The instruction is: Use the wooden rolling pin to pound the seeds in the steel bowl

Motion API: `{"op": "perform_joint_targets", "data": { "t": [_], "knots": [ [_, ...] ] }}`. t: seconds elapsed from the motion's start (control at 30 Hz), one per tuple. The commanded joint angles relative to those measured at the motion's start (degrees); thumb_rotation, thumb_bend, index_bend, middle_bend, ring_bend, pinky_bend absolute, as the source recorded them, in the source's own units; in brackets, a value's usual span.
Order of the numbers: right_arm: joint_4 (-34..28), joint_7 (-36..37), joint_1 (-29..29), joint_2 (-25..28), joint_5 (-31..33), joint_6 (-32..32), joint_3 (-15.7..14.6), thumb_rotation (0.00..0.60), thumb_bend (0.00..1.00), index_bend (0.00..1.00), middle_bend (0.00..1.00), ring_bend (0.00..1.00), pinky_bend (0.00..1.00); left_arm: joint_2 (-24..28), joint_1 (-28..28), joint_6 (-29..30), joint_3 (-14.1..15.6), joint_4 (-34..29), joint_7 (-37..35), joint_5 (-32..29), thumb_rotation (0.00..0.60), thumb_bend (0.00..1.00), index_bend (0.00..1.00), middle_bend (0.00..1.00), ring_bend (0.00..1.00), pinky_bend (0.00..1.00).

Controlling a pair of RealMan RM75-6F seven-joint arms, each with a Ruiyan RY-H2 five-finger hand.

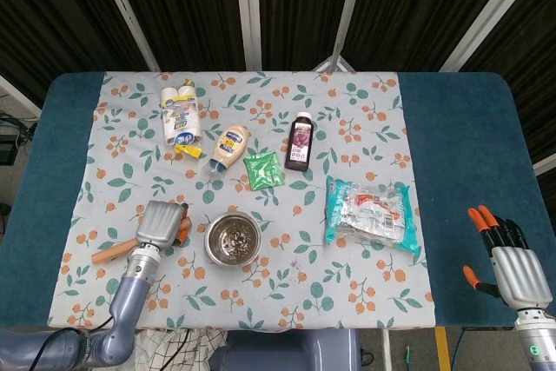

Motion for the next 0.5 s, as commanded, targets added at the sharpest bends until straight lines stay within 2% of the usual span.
{"op": "perform_joint_targets", "data": {
  "t": [0.03,0.23,0.5],
  "knots": [
    [0.0,0.0,0.0,0.0,0.0,0.0,0.0,0.6,0.35,0.0,0.0,0.0,0.0,2.4,0.7,0.8,0.2,-1.8,-1.8,1.7,0.6,0.89,0.64,0.75,0.87,0.97],
    [-0.2,0.1,-0.1,0.0,0.0,0.1,0.0,0.6,0.35,0.0,0.0,0.0,0.0,7.8,2.5,2.5,-1.0,-5.8,-10.2,8.4,0.6,0.89,0.64,0.75,0.87,0.97],
    [-0.2,0.0,-0.2,-0.1,0.1,0.2,0.1,0.6,0.35,0.0,0.0,0.0,0.0,9.8,6.2,9.5,-4.5,-6.6,-34.3,24.8,0.6,0.88,0.65,0.75,0.87,0.97]
  ]
}}
